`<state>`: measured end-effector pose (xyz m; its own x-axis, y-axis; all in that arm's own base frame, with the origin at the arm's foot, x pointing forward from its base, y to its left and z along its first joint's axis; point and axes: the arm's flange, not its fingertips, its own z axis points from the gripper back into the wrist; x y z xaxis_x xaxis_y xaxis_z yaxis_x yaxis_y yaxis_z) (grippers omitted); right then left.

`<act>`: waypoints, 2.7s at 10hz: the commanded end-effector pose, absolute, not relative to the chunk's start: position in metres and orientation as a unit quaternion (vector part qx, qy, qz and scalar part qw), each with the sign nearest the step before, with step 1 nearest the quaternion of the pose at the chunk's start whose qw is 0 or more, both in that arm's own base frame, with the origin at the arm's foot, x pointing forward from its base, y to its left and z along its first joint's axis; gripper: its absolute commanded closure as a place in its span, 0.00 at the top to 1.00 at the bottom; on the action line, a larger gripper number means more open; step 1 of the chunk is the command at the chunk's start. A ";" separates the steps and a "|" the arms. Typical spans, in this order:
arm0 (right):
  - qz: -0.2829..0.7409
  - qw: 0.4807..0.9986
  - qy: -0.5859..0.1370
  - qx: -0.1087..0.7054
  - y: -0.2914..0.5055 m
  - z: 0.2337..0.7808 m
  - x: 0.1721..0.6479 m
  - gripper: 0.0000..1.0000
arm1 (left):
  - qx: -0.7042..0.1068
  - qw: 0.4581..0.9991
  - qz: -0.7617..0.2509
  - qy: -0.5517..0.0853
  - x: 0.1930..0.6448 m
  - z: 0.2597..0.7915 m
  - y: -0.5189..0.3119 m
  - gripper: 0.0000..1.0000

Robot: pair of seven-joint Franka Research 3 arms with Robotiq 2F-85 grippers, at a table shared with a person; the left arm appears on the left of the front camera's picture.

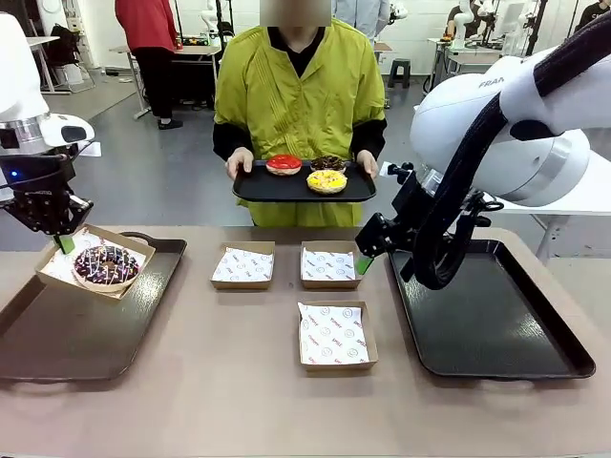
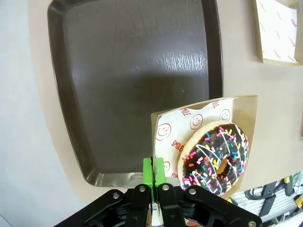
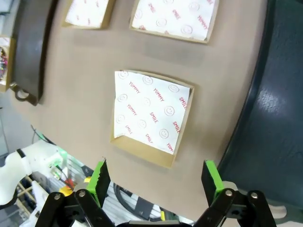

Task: Individually package the donuts and arrange them on the tray.
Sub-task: Place the picked Paper togo box on the Handle tray while simultaneously picking up another Paper togo box from the table with the other hand.

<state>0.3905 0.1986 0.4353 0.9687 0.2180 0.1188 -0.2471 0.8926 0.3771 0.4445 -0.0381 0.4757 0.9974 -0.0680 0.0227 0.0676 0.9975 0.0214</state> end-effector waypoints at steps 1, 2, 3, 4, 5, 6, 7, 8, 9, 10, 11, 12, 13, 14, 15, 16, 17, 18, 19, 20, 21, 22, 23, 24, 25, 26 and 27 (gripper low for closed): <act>0.121 0.973 -0.042 0.194 0.198 0.437 0.391 1.00 | 0.008 0.999 -0.032 0.000 0.443 0.478 -0.037 0.01; 0.121 0.973 -0.042 0.194 0.198 0.437 0.391 1.00 | 0.008 0.999 -0.032 0.000 0.443 0.478 -0.037 0.01; 0.121 0.973 -0.042 0.194 0.198 0.437 0.391 1.00 | 0.008 0.999 -0.032 0.000 0.443 0.478 -0.037 0.01; 0.121 0.973 -0.042 0.194 0.198 0.437 0.391 1.00 | 0.008 0.999 -0.032 0.000 0.443 0.478 -0.037 0.01; 0.121 0.973 -0.042 0.194 0.198 0.437 0.391 1.00 | 0.008 0.999 -0.032 0.000 0.443 0.478 -0.037 0.01; 0.121 0.973 -0.042 0.194 0.198 0.437 0.391 1.00 | 0.010 0.999 -0.034 -0.004 0.443 0.475 -0.038 0.01; 0.120 0.971 -0.038 0.201 0.197 0.437 0.391 1.00 | 0.009 0.999 -0.039 -0.018 0.445 0.472 -0.043 0.01; 0.095 0.980 -0.028 0.176 0.209 0.426 0.385 1.00 | 0.028 0.998 -0.042 -0.043 0.437 0.466 -0.046 0.01; 0.074 0.985 -0.020 0.152 0.220 0.411 0.382 1.00 | 0.042 0.996 -0.042 -0.064 0.425 0.455 -0.045 0.01; 0.063 0.989 -0.015 0.134 0.230 0.398 0.380 1.00 | 0.052 0.995 -0.039 -0.081 0.418 0.446 -0.041 0.01; 0.056 0.990 -0.005 0.127 0.240 0.380 0.377 1.00 | 0.055 0.993 -0.040 -0.099 0.410 0.435 -0.034 0.01; 0.041 0.993 -0.014 0.108 0.245 0.366 0.378 1.00 | 0.055 0.992 -0.043 -0.110 0.406 0.429 -0.028 0.01; 0.033 0.994 -0.013 0.102 0.248 0.352 0.380 1.00 | 0.047 0.991 -0.046 -0.119 0.403 0.423 -0.024 0.01; 0.022 0.995 -0.022 0.092 0.250 0.342 0.381 1.00 | 0.038 0.991 -0.045 -0.119 0.401 0.415 -0.023 0.01; 0.017 0.996 -0.019 0.084 0.250 0.332 0.383 1.00 | 0.027 0.993 -0.023 -0.112 0.402 0.404 -0.024 0.01; 0.017 0.997 -0.019 0.077 0.251 0.326 0.383 1.00 | 0.016 0.994 -0.015 -0.107 0.401 0.397 -0.024 0.01; 0.016 0.997 -0.018 0.075 0.251 0.323 0.384 1.00 | 0.015 0.995 -0.012 -0.095 0.402 0.392 -0.024 0.01; 0.017 0.997 -0.016 0.072 0.251 0.320 0.385 1.00 | 0.017 0.997 -0.005 -0.078 0.404 0.389 -0.022 0.01; 0.019 0.997 -0.018 0.068 0.251 0.317 0.385 1.00 | 0.011 0.998 0.000 -0.063 0.405 0.386 -0.021 0.01; 0.019 0.997 -0.020 0.068 0.251 0.317 0.387 1.00 | 0.004 0.999 0.002 -0.048 0.408 0.385 -0.019 0.01; 0.021 0.997 -0.020 0.067 0.250 0.317 0.386 1.00 | -0.003 0.999 0.004 -0.034 0.409 0.382 -0.018 0.01; 0.022 0.997 -0.020 0.066 0.250 0.318 0.386 1.00 | -0.008 1.000 0.006 -0.022 0.412 0.378 -0.018 0.01; 0.024 0.997 -0.020 0.066 0.250 0.318 0.386 1.00 | -0.016 1.000 0.008 -0.009 0.415 0.374 -0.016 0.01; 0.031 0.997 -0.022 0.067 0.250 0.318 0.386 1.00 | -0.020 1.000 0.002 -0.003 0.416 0.373 -0.016 0.01; 0.034 0.997 -0.020 0.065 0.250 0.319 0.387 0.42 | -0.024 1.000 0.001 0.001 0.417 0.374 -0.015 0.59; 0.033 0.997 -0.021 0.065 0.250 0.320 0.387 0.42 | -0.025 1.000 0.003 0.001 0.417 0.375 -0.015 0.59; 0.032 0.997 -0.024 0.064 0.251 0.321 0.387 0.00 | -0.025 1.000 0.004 -0.001 0.417 0.377 -0.014 1.00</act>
